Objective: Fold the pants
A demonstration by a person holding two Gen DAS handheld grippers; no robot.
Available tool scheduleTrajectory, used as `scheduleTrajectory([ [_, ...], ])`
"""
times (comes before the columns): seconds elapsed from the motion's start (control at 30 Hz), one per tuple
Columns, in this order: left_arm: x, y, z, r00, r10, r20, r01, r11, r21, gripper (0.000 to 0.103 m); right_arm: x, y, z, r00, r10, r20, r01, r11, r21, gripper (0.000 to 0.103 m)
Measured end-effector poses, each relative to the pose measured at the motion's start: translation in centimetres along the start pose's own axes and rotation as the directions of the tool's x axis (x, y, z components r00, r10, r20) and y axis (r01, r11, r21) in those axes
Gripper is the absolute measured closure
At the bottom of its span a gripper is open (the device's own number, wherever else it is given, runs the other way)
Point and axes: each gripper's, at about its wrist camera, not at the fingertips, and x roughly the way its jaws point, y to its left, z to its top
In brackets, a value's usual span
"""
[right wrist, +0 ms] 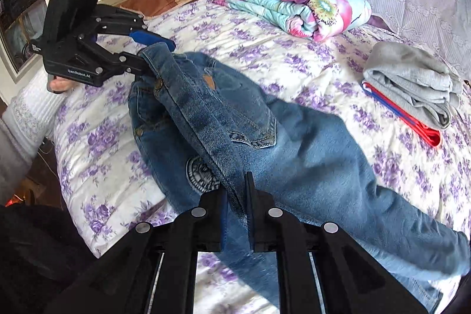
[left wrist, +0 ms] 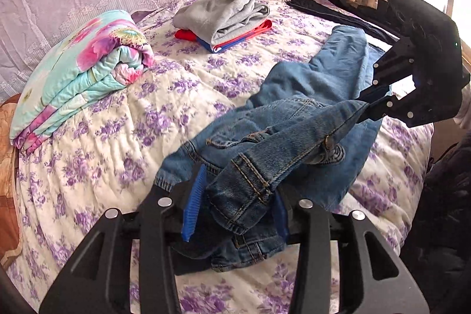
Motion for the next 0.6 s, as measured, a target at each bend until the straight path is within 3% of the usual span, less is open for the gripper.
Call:
scheduleTrajectory([
  [0.1, 1.8, -0.1, -2.3, 0.995, -0.032, -0.097, 0.028, 0.999, -0.033, 0.037, 3.6, 0.2, -1.7, 0.998, 0.022, -0.063, -0.015, 0.993, 0.117, 0.090],
  [0.17, 1.6, -0.7, -3.6, 0.995, -0.014, -0.102, 0.011, 0.999, -0.032, 0.036, 4.3, -0.1, -2.3, 0.999, 0.036, -0.041, -0.028, 0.985, 0.172, 0.090],
  [0.23, -0.3, -1.0, -4.5, 0.998, 0.005, -0.066, -0.007, 0.999, -0.033, 0.036, 4.1, -0.5, -2.5, 0.998, 0.063, -0.024, -0.056, 0.972, 0.227, 0.090],
  [0.37, -6.2, 0.7, -5.6, 0.998, -0.027, 0.064, 0.036, 0.988, -0.148, 0.037, 4.1, -0.9, -3.2, 0.996, 0.089, 0.011, -0.088, 0.955, 0.283, 0.090],
  [0.43, -9.0, 0.9, -5.0, 0.990, 0.018, 0.143, 0.013, 0.976, -0.216, 0.034, 4.1, -0.7, -3.2, 0.997, 0.075, 0.017, -0.077, 0.958, 0.277, 0.090],
  [0.5, -10.1, 0.2, -3.2, 0.980, 0.111, 0.168, -0.059, 0.956, -0.288, 0.024, 4.0, -0.7, -3.1, 0.998, 0.067, 0.022, -0.070, 0.959, 0.274, 0.090],
  [0.57, -9.2, -0.9, -0.7, 0.974, 0.195, 0.117, -0.137, 0.914, -0.381, 0.021, 3.7, -0.6, -3.1, 0.998, 0.065, 0.027, -0.070, 0.958, 0.278, 0.090],
  [0.6, -8.0, -1.3, 0.5, 0.980, 0.185, 0.078, -0.136, 0.896, -0.422, 0.021, 3.6, -0.7, -3.1, 0.998, 0.063, 0.030, -0.069, 0.958, 0.278, 0.090],
])
